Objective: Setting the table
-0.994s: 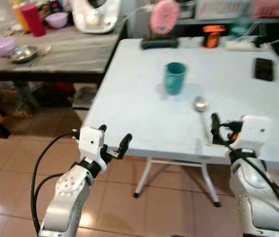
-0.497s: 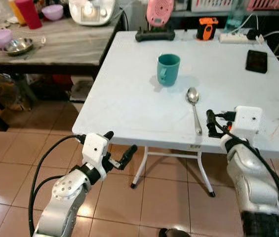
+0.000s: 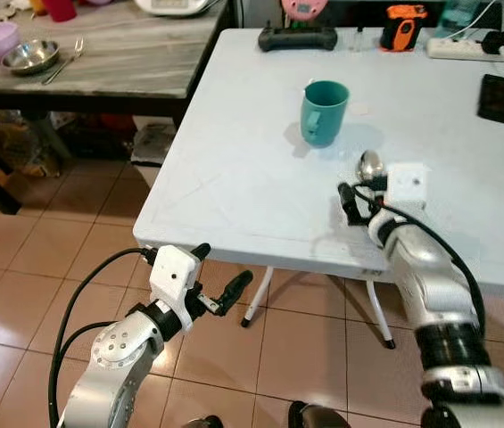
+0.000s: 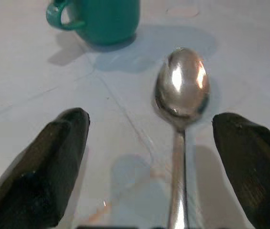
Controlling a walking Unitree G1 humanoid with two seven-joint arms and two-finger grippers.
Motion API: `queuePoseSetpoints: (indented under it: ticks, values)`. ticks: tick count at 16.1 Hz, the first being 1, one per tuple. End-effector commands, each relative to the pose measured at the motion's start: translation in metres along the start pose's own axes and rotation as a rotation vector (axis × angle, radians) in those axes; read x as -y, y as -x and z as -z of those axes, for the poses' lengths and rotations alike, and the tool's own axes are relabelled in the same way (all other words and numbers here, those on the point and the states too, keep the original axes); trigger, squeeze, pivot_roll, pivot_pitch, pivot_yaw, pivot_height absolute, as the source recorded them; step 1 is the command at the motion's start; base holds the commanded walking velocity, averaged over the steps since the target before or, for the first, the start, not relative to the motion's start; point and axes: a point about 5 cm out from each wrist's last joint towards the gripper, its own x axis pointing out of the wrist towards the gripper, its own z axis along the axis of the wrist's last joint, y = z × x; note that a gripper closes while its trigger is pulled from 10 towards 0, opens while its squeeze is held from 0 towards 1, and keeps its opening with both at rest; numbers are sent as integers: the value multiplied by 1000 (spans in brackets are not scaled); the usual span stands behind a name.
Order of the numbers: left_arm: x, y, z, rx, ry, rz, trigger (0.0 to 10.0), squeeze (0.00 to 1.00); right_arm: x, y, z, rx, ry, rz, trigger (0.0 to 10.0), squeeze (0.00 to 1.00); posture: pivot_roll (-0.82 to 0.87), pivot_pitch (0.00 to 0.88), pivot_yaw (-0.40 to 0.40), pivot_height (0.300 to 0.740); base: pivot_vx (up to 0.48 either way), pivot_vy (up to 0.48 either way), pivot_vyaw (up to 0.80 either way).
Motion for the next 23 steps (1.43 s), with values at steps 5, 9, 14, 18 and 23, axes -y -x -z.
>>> queuePoseSetpoints:
  ticks: [5,9,14,18,23]
  values:
    - [2,4,-5,13,8,9,10000,0,1,3,18,-88,-3,60,0,0,-181,193,63,740,0,0,0]
    - [3,2,-7,16,13,35,10000,0,17,9,28,-119,-30,123,0,0,-189,197,74,740,0,0,0]
    - [3,-1,-11,22,9,61,10000,0,28,0,25,-142,-70,110,0,0,-188,194,86,740,0,0,0]
    - [3,0,-10,22,11,60,10000,0,29,-2,30,-177,-95,89,0,0,-183,190,81,740,0,0,0]
    - [3,-1,-9,25,13,58,10000,0,27,-2,38,-205,-117,73,0,0,-180,178,81,740,0,0,0]
